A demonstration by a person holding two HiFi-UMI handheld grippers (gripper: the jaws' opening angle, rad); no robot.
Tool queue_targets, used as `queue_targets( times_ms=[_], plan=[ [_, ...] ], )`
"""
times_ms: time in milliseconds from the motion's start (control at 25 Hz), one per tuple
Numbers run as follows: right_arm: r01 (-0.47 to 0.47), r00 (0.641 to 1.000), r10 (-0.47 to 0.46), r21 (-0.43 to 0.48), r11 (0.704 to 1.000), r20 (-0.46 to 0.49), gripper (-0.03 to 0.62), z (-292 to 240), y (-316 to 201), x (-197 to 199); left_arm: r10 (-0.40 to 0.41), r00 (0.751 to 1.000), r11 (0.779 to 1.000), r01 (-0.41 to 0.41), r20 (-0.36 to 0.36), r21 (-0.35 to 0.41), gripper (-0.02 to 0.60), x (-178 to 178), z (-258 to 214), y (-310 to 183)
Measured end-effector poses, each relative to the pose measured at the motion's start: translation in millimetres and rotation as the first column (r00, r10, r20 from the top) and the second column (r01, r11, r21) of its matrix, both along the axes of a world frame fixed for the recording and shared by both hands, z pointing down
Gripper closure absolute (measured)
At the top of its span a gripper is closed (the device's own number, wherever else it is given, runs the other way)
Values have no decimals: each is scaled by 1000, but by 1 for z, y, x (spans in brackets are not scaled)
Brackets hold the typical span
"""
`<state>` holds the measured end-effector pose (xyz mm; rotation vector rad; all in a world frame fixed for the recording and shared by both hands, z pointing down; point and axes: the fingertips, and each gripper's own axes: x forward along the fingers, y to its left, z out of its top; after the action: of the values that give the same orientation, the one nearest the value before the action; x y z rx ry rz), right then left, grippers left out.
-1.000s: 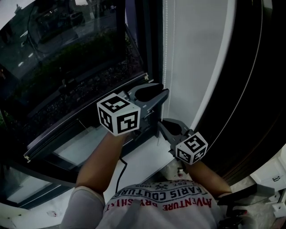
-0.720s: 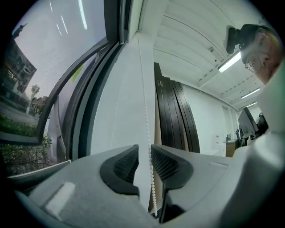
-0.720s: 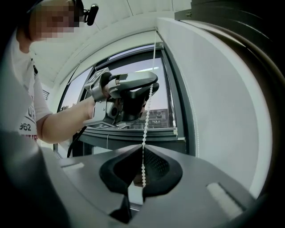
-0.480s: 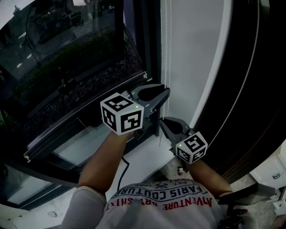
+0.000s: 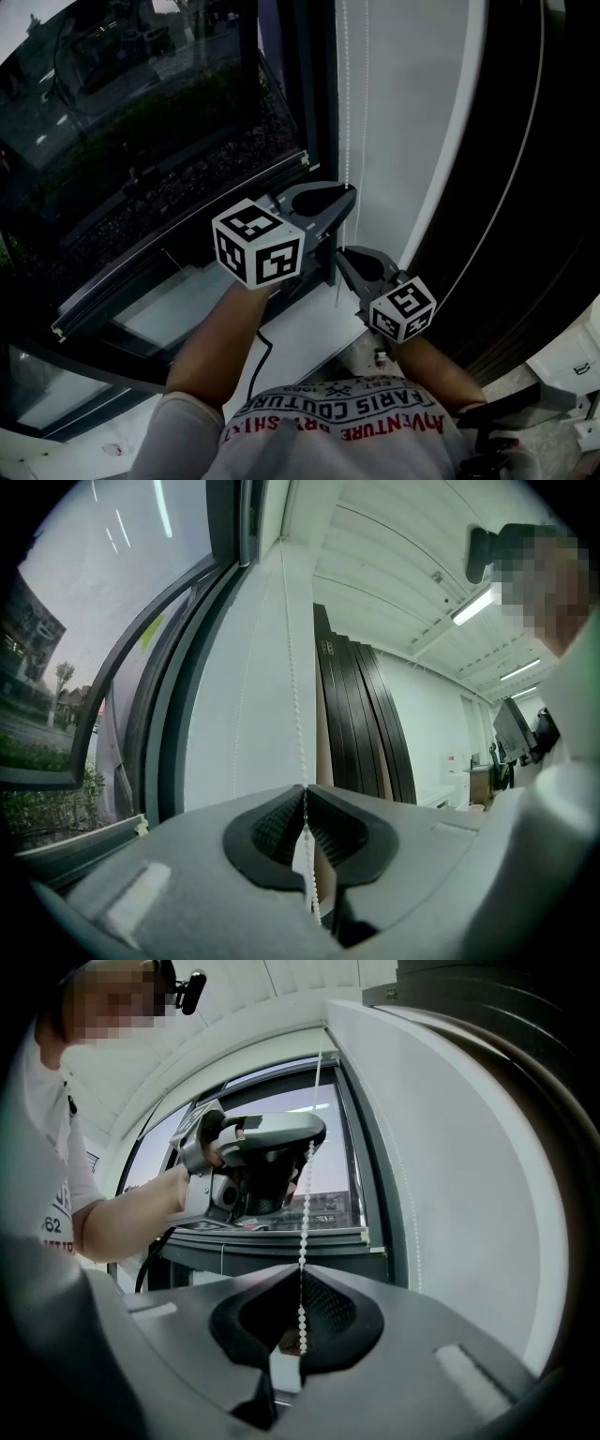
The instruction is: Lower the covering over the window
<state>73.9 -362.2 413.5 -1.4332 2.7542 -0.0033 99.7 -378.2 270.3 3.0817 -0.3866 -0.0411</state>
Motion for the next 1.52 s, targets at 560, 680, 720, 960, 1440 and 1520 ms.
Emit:
queue_targets(
  times_ms=[560, 680, 720, 960, 1440, 1520],
  plan=[
    [-1, 1000, -1, -151, 988, -14, 585, 67, 4, 3, -75, 991, 997, 77, 113, -15, 569, -3, 69, -7],
    [-3, 999, -4, -177, 984, -40, 585, 82, 6, 4, -56, 993, 996, 63, 101, -65, 569, 0, 85, -7],
    [-2, 999, -7, -185, 983, -44, 585, 86, 6, 4, -57, 993, 995, 64, 99, -72, 569, 0, 89, -8],
    [12, 997, -35, -304, 953, -70, 585, 132, 11, 3, -68, 986, 991, 84, 152, -105, 569, 6, 136, -7],
    [61, 993, -100, -442, 895, -65, 583, 178, 7, 1, -75, 991, 985, 91, 113, -145, 571, -2, 184, -20],
    [76, 990, -120, -448, 891, -72, 580, 178, 8, -1, -73, 992, 986, 88, 108, -142, 571, -3, 184, -19]
  ],
)
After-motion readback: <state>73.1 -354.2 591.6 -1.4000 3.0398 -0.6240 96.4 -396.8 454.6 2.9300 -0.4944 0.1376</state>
